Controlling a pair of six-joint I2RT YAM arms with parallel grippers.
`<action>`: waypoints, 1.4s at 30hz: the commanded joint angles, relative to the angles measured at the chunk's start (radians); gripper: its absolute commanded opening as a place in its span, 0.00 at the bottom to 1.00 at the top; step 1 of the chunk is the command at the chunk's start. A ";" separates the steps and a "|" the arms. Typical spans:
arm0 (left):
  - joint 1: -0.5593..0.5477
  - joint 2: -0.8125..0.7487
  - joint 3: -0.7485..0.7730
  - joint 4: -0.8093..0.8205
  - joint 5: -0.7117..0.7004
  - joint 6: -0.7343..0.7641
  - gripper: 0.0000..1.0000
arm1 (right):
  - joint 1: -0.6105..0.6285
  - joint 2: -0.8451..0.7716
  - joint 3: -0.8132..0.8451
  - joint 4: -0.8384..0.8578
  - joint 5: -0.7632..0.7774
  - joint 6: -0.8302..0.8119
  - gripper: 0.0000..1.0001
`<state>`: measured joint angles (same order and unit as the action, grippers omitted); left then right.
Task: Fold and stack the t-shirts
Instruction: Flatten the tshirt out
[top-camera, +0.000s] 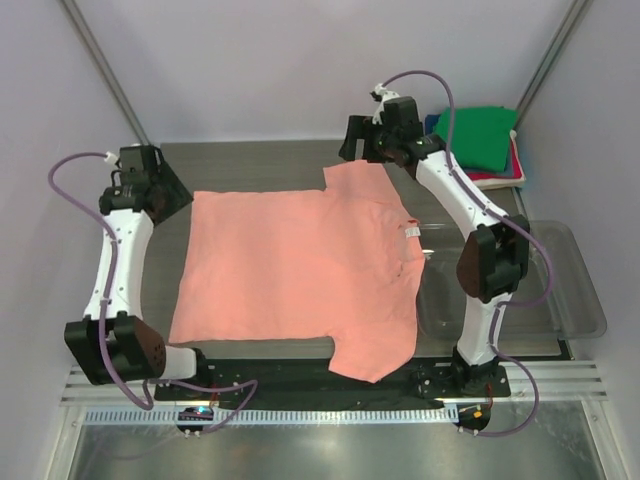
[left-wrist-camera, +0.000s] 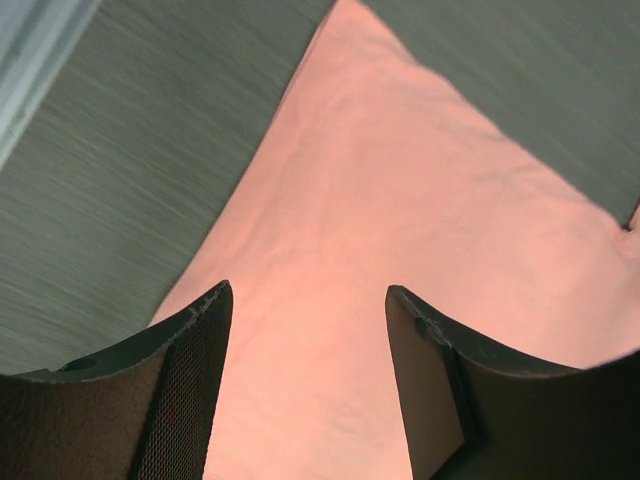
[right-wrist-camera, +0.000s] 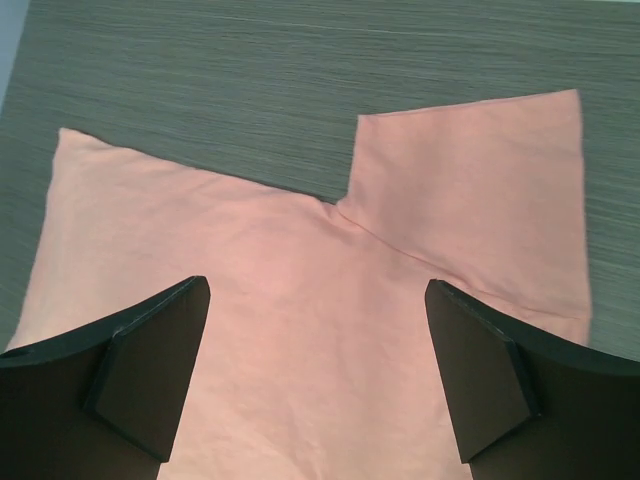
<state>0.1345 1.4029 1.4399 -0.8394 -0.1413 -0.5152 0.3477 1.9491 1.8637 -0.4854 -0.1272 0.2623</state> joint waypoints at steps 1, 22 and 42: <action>-0.013 0.054 -0.136 0.077 0.017 -0.066 0.64 | 0.014 0.013 -0.083 0.085 -0.075 0.097 0.95; -0.058 0.662 0.071 0.112 -0.067 -0.149 0.58 | 0.082 0.370 -0.048 0.050 -0.069 0.133 0.92; 0.028 0.865 0.531 -0.055 -0.073 -0.042 0.55 | 0.094 0.722 0.522 0.057 -0.183 0.276 0.93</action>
<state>0.1596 2.3260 1.9594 -0.8806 -0.2134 -0.5770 0.4480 2.6324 2.3474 -0.3897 -0.3004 0.5262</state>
